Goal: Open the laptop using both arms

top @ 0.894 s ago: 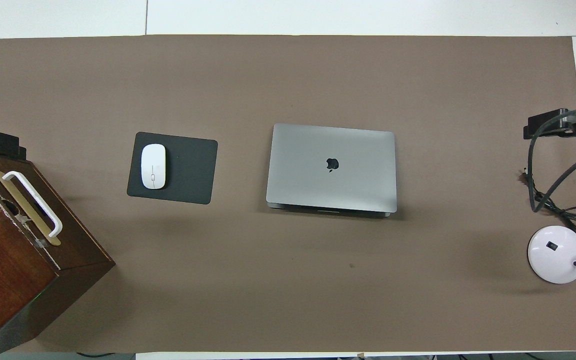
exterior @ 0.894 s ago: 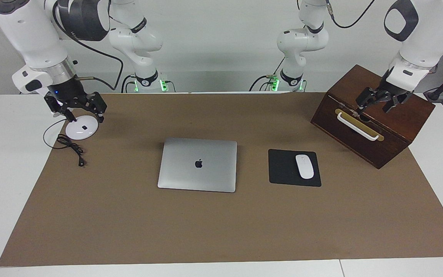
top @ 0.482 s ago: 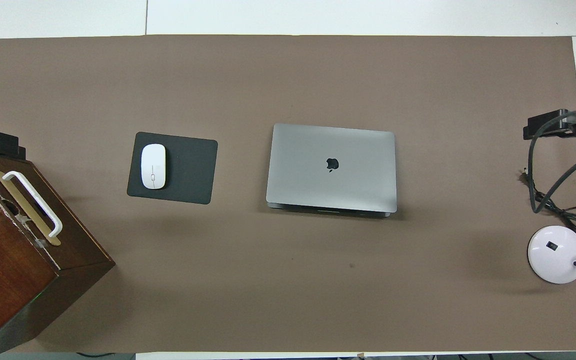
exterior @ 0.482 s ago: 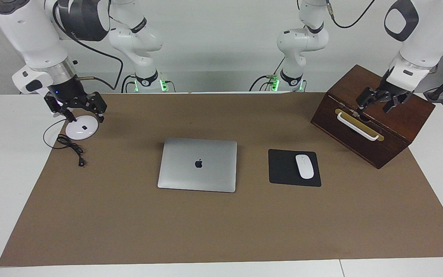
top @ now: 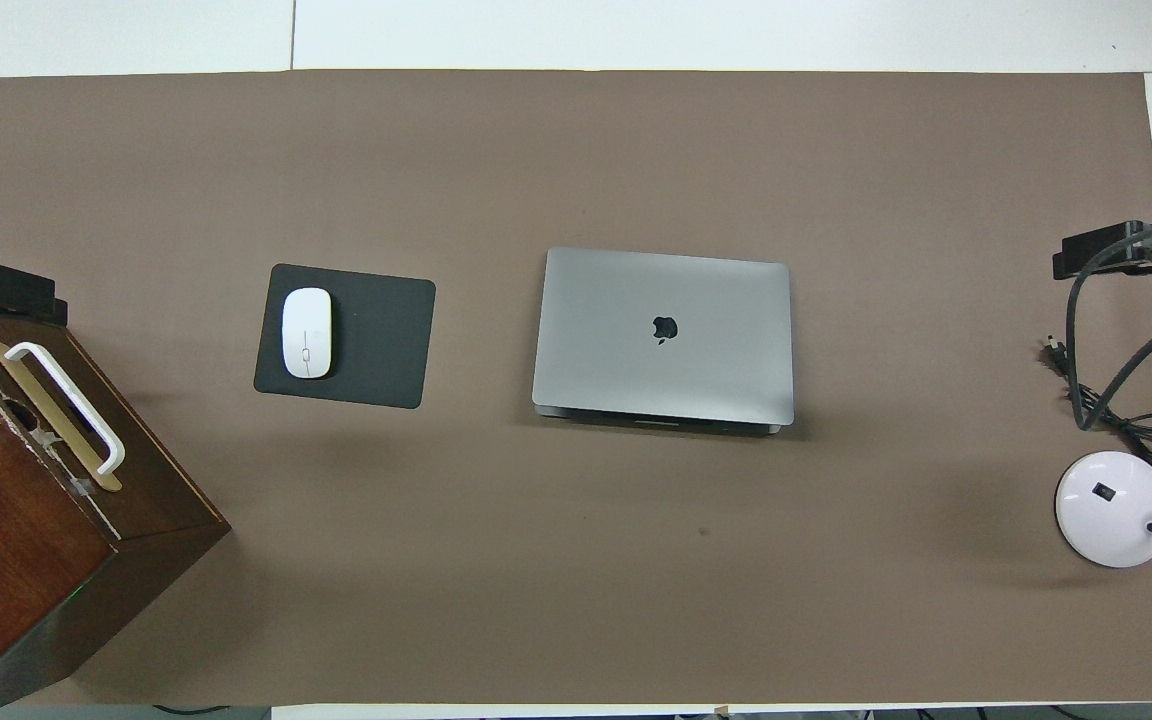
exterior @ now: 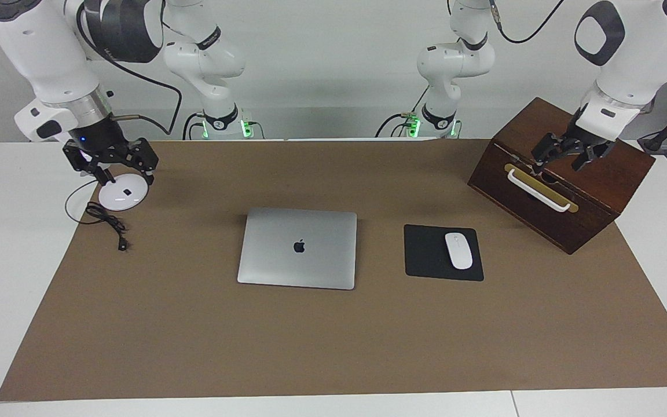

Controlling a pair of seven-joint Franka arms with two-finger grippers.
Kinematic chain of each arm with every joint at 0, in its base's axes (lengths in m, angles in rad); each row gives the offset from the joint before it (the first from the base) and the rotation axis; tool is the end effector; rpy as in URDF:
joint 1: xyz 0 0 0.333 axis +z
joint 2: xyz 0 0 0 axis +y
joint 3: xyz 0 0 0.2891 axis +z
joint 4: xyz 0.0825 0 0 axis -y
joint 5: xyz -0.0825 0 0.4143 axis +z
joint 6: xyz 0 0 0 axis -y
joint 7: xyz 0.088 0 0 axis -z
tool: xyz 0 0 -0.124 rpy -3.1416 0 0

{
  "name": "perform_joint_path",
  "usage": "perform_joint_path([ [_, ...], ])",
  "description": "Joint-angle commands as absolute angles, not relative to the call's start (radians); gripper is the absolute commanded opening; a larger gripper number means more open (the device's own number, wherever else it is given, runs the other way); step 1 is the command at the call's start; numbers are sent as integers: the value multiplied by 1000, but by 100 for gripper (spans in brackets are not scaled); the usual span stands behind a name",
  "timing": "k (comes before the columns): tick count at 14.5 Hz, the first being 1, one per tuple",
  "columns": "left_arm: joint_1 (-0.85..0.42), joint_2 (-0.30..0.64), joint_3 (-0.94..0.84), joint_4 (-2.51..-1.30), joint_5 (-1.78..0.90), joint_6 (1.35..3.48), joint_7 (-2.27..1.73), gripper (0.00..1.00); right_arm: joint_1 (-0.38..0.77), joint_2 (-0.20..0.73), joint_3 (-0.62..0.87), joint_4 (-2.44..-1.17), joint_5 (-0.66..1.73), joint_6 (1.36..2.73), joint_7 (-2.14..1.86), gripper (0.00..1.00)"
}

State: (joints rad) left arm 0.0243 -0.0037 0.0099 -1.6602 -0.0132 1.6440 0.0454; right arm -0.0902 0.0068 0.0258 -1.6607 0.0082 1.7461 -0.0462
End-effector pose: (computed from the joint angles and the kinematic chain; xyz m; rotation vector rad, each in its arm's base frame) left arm 0.5874 0.0186 0.5441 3.1278 -0.0159 -0.0187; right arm 0.6011 -0.0379 0.5469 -3.1351 0.0303 -0.1238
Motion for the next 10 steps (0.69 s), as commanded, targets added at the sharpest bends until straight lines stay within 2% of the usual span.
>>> perform_joint_path([
  [1, 6, -34, 18, -1697, 0, 1670, 46, 100, -101, -29, 31, -1710, 0, 1775, -67, 100],
  [10, -5, -35, 26, -1689, 9, 1672, 17, 100, -103, -29, 31, -1710, 0, 1782, -71, 100],
])
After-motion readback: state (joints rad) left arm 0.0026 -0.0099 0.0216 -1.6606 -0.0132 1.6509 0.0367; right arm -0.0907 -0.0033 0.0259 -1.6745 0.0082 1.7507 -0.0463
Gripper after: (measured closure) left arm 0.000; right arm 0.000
